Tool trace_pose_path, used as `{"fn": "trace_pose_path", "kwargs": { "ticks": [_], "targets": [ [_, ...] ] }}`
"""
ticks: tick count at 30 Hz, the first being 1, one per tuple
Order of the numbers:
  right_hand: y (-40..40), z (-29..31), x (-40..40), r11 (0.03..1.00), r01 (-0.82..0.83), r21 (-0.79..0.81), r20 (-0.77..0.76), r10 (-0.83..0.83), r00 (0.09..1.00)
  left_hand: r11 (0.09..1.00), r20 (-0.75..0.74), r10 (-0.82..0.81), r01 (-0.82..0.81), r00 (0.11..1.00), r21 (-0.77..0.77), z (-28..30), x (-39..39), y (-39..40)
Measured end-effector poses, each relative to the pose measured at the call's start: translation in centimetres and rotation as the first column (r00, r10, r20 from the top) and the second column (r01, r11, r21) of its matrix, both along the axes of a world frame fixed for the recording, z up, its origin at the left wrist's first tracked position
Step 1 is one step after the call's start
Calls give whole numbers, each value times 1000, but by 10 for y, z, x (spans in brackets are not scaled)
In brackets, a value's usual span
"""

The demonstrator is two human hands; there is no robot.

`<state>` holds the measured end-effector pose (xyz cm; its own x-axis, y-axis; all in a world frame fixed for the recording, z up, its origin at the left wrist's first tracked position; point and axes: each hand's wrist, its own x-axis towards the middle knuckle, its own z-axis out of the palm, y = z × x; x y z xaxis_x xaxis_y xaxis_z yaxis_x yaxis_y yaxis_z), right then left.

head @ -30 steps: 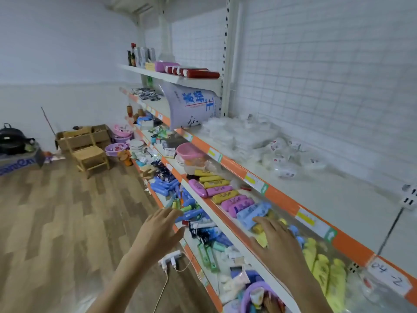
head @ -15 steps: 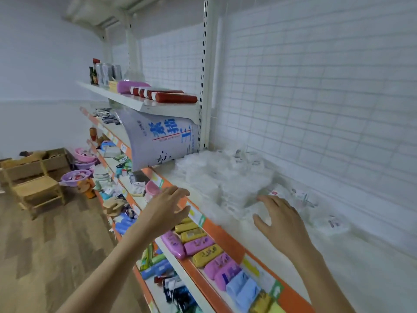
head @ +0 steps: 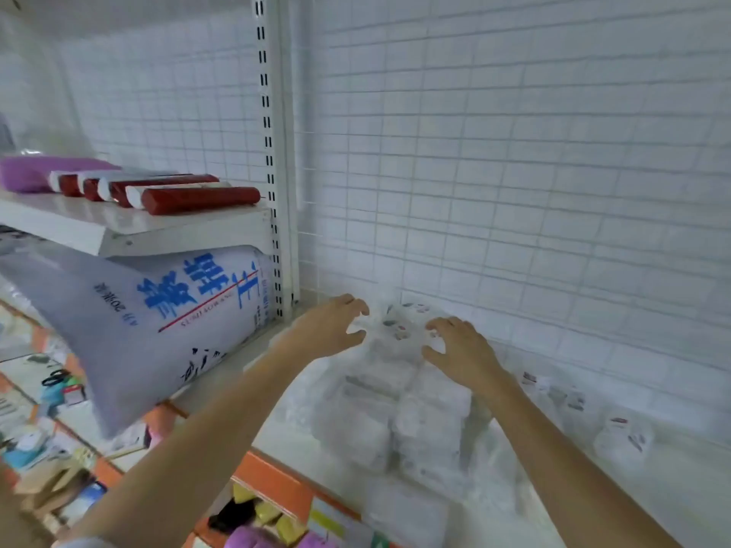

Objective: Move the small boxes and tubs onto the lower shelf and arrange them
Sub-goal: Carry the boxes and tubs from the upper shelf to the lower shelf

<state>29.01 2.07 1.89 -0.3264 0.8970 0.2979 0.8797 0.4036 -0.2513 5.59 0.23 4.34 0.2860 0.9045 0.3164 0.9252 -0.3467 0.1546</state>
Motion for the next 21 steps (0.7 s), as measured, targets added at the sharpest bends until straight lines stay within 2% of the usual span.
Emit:
{"fn": "trace_pose_path", "kwargs": {
  "ticks": [3, 5, 9, 14, 17, 21],
  "targets": [
    [14, -8, -10, 995, 99, -17, -4, -99, 995, 989, -104, -147, 148, 984, 3, -8, 11, 31],
    [19, -12, -13, 985, 155, -71, -71, -160, 984, 972, -215, -223, 234, 951, 26, -13, 21, 45],
    [21, -19, -12, 973, 164, -162, -188, -193, 963, 947, -330, -318, 312, 889, -73, -21, 30, 63],
    [14, -16, -8, 966, 187, -179, -265, -230, 936, 920, -320, -389, 346, 864, -184, -21, 28, 75],
    [5, -14, -2, 953, 172, -249, -357, -255, 899, 878, -219, -441, 368, 870, -306, -19, 24, 81],
    [-5, -13, 7, 952, 150, -269, -441, -260, 859, 857, -128, -453, 392, 882, -333, -15, 19, 83]
  ]
}}
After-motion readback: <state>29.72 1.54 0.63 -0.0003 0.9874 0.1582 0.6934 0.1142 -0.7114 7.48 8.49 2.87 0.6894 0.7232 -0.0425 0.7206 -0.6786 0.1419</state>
